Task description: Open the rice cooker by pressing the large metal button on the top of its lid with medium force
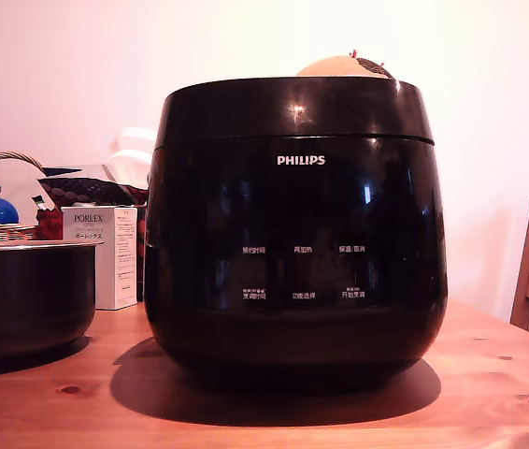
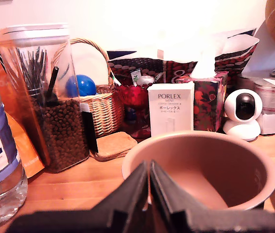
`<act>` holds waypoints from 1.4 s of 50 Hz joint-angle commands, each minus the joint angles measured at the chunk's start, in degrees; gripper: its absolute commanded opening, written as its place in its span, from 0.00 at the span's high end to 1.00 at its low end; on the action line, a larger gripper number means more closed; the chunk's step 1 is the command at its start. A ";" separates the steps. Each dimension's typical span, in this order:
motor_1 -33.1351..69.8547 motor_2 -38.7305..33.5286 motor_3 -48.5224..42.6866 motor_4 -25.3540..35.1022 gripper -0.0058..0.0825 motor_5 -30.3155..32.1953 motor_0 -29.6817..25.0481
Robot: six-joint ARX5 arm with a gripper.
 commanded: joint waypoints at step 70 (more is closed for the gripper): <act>17.49 17.29 -2.75 60.81 0.96 -27.69 -11.96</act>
